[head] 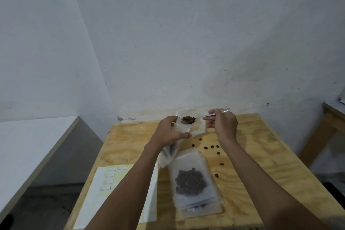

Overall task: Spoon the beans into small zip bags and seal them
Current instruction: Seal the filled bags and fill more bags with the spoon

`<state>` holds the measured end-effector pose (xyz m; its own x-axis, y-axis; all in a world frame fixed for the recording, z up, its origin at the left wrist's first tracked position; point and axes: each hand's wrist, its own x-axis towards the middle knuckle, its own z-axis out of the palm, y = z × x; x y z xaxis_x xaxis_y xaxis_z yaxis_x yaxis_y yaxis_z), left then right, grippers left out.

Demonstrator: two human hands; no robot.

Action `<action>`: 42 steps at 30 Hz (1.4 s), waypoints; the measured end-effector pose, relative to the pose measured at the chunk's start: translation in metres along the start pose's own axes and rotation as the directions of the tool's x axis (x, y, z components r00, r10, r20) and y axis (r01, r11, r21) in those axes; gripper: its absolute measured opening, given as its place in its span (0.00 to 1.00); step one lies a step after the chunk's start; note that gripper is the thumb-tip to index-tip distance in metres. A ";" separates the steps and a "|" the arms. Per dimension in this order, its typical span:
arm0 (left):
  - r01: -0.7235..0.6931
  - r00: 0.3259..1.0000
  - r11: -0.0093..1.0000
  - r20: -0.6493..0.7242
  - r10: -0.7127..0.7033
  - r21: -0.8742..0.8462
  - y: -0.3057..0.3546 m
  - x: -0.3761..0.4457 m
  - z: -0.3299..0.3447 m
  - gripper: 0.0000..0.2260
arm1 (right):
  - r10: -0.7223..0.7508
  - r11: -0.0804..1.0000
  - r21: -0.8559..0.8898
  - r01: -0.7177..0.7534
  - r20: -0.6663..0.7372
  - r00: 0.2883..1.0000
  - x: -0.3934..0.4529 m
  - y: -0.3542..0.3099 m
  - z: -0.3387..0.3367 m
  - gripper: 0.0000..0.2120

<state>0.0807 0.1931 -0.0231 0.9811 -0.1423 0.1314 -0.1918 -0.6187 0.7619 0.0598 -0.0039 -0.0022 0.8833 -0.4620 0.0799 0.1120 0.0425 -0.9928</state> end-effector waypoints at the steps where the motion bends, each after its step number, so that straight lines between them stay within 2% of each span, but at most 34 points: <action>1: -0.003 1.000 1.000 0.000 0.003 0.003 0.000 0.000 0.001 0.31 | -0.037 0.998 -0.048 0.039 0.044 0.998 -0.002 -0.001 0.001 0.11; 5: -0.015 1.000 1.000 0.013 0.015 0.026 -0.001 0.000 0.003 0.37 | -0.195 0.943 -0.233 0.237 0.186 0.963 -0.008 0.001 0.004 0.12; 8: -0.007 1.000 1.000 0.015 0.007 0.014 -0.002 0.000 0.003 0.36 | -0.331 0.917 -0.186 0.354 0.143 0.933 -0.010 0.003 0.003 0.11; 11: -0.012 1.000 1.000 0.011 0.012 -0.004 -0.003 0.000 0.002 0.36 | -0.360 0.921 -0.165 0.354 -0.007 0.933 -0.007 0.008 0.001 0.11; 13: -0.012 1.000 1.000 0.015 0.012 -0.012 -0.002 -0.001 0.001 0.36 | -0.372 0.901 -0.264 0.344 -0.062 0.926 0.000 0.017 0.000 0.12; 16: -0.015 1.000 1.000 0.024 0.016 -0.027 -0.001 0.000 -0.001 0.34 | -0.345 0.865 -0.391 0.314 -0.010 0.939 0.006 0.029 0.000 0.13; 19: -0.022 0.999 0.998 0.034 0.024 -0.062 0.003 0.003 -0.004 0.27 | -0.323 0.830 -0.460 0.314 0.063 0.944 0.006 0.038 -0.001 0.13; 25: -0.021 1.000 0.972 0.008 0.023 -0.234 0.012 0.013 -0.009 0.14 | -0.275 0.841 -0.454 0.294 0.109 0.955 -0.003 0.054 -0.002 0.12; 28: -0.027 1.000 0.943 0.003 0.030 -0.333 0.030 0.019 -0.010 0.07 | -0.180 0.904 -0.379 0.198 0.082 0.980 -0.005 0.060 -0.001 0.11; 32: 0.013 0.999 0.912 0.049 0.008 -0.409 0.051 0.030 -0.004 0.11 | -0.006 0.962 -0.273 0.011 0.021 1.000 -0.003 0.065 0.003 0.11; 36: 0.032 0.998 0.898 0.068 -0.002 -0.440 0.056 0.032 0.001 0.11 | 0.247 0.969 -0.022 -0.247 0.017 0.969 -0.001 0.056 0.001 0.09; 39: 0.024 0.998 0.885 0.063 0.007 -0.465 0.053 0.031 -0.004 0.25 | 0.380 0.911 0.177 -0.372 -0.012 0.925 0.001 0.050 -0.004 0.07; 42: 0.029 0.998 0.890 0.064 0.000 -0.456 0.048 0.031 -0.010 0.25 | 0.399 0.899 0.223 -0.377 -0.060 0.915 0.002 0.047 -0.010 0.04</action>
<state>0.1024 0.1672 0.0237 0.9773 -0.1917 0.0905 -0.1296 -0.2024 0.9707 0.0623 -0.0118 -0.0499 0.8254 -0.4591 -0.3284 -0.1310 0.4101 -0.9026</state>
